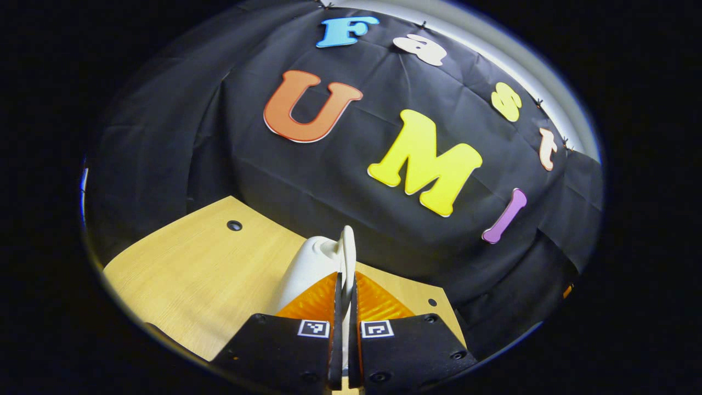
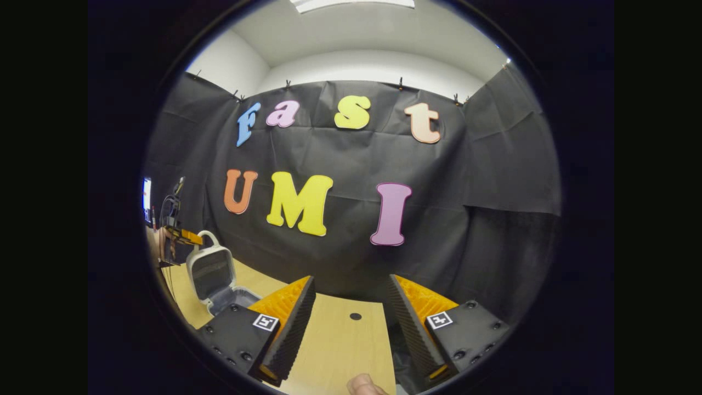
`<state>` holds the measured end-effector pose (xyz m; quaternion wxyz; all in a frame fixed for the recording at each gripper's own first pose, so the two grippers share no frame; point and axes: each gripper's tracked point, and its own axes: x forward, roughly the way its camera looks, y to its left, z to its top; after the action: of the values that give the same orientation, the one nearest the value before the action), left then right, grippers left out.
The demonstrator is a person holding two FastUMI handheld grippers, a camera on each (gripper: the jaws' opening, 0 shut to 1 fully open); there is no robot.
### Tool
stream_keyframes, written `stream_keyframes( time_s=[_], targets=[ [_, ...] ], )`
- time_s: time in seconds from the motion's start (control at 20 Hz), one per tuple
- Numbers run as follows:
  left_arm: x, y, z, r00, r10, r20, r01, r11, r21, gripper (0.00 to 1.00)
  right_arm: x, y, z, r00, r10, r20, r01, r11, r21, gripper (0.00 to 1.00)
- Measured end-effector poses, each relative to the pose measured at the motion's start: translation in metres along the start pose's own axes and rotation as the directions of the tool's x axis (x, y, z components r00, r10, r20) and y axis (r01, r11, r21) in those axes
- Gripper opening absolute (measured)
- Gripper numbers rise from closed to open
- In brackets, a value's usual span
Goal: First open the suitcase, pack the skin care products into it, and then close the suitcase.
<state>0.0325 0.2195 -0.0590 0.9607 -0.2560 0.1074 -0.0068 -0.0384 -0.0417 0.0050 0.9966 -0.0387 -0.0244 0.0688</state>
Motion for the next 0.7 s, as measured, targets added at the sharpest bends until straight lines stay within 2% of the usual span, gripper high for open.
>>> stream_keyframes(
  time_s=[0.15,0.25,0.35,0.55,0.7],
  targets=[
    [0.014,-0.042,-0.024,0.996,-0.074,-0.042,0.074,0.997,0.0,0.07,0.003,0.004,-0.006,1.0,0.012,-0.014,-0.012,1.0,0.014,0.77],
    [0.024,-0.075,-0.052,0.985,-0.143,-0.098,0.144,0.99,-0.002,0.07,0.003,0.006,-0.011,0.999,0.022,-0.027,-0.021,0.999,0.03,0.79],
    [0.035,-0.101,-0.083,0.971,-0.176,-0.161,0.181,0.983,0.017,0.07,0.002,0.008,-0.015,0.999,0.031,-0.036,-0.029,0.999,0.041,0.79],
    [0.053,-0.128,-0.145,0.942,-0.181,-0.283,0.21,0.975,0.077,0.07,0.005,0.011,-0.02,0.998,0.033,-0.047,-0.031,0.999,0.037,0.79],
    [0.067,-0.132,-0.182,0.919,-0.167,-0.358,0.217,0.971,0.104,0.07,0.006,0.008,-0.03,0.997,0.02,-0.07,-0.018,0.999,0.027,0.79]
  ],
)
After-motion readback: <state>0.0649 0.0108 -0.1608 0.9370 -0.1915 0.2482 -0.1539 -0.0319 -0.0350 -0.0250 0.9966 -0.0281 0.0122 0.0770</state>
